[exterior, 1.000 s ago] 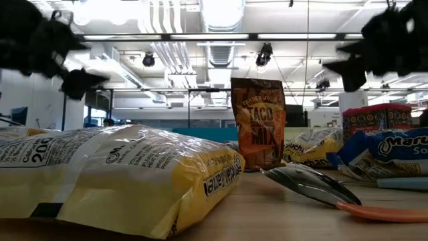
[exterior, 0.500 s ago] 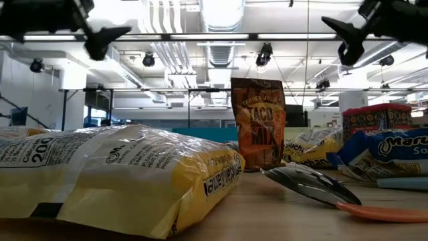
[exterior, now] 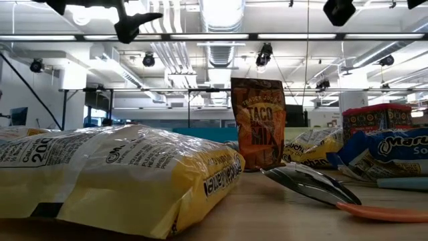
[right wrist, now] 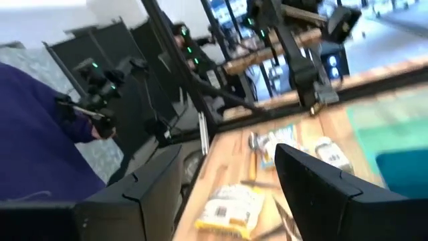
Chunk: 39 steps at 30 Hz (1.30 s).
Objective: Pick & Place Food Item
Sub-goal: Put the orange seasoning pack into the blue bin
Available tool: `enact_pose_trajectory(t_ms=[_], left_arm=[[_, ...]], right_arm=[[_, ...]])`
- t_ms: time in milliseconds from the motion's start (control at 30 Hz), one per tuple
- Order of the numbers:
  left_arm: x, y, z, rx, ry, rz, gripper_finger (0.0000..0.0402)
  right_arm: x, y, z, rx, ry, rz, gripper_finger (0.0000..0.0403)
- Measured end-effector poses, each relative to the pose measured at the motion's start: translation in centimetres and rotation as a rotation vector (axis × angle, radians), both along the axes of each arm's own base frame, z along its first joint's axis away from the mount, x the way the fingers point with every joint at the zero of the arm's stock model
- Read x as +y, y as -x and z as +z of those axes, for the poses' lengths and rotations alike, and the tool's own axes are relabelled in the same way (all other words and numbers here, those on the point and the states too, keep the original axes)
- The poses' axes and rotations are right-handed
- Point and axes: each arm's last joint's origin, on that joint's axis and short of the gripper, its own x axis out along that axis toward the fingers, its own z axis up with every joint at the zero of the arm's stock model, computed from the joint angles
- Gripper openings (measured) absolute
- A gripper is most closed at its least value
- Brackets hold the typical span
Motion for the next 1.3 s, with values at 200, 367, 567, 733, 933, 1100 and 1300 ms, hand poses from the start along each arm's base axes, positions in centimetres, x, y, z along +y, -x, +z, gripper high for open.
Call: enact_pose_trajectory(t_ms=[200,367,567,733,933,1100,1300], left_arm=[[0.2,-0.9,-1.1,0.067,0.117,0.024,0.0385],[0.4,-1.7,-1.8,0.116,0.213,0.034,0.0385],[0.2,-1.8,-2.0,0.133,0.241,-0.039,0.0385],[0.1,-1.3,-1.4,0.103,0.231,-0.054,0.0385],[-0.2,-0.4,-0.6,0.049,0.167,-0.067,0.0385],[-0.3,0.1,-0.2,0.03,0.156,-0.068,0.0385],[-0.3,0.5,-0.5,0.083,0.195,-0.059,0.0385]], right_arm=[[0.0,-0.2,0.0,0.019,-0.02,-0.003,0.0235],[-0.1,-0.8,0.1,-0.005,-0.023,-0.01,0.0235],[-0.2,-1.5,0.3,0.012,-0.032,-0.011,0.0235],[-0.3,-2.5,0.3,0.032,-0.074,-0.013,0.0235],[-0.5,-4.3,-0.6,0.107,-0.097,-0.017,0.0235],[-0.7,-6.3,-0.9,0.174,-0.095,-0.005,0.0235],[-0.9,-8.5,-1.6,0.228,-0.058,0.029,0.0235]])
